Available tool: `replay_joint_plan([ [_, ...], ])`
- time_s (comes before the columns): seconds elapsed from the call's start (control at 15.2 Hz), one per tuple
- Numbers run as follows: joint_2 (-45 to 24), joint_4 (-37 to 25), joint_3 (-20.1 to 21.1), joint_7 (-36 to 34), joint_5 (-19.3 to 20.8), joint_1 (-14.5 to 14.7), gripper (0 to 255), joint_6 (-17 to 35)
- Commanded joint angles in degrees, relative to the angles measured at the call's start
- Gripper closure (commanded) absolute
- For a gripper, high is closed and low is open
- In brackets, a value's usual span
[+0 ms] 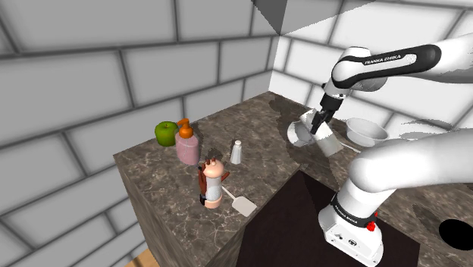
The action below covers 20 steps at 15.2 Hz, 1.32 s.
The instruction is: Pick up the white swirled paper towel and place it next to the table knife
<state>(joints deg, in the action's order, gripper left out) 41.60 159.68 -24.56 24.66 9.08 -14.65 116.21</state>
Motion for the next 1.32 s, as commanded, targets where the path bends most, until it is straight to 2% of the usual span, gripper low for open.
replay_joint_plan([
  [0.0,1.63,-0.02,-1.84,2.55,2.14,-2.43,255,-1.85],
  [0.4,3.99,-1.00,-8.55,11.27,8.58,-9.29,255,-5.37],
  [0.66,3.62,-3.19,-13.41,17.34,12.41,-12.78,255,-6.87],
  [0.99,1.34,-7.47,-19.95,24.91,16.29,-15.35,255,-7.84],
  [1.25,-1.62,-11.99,-25.63,30.97,18.41,-15.79,255,-8.03],
])
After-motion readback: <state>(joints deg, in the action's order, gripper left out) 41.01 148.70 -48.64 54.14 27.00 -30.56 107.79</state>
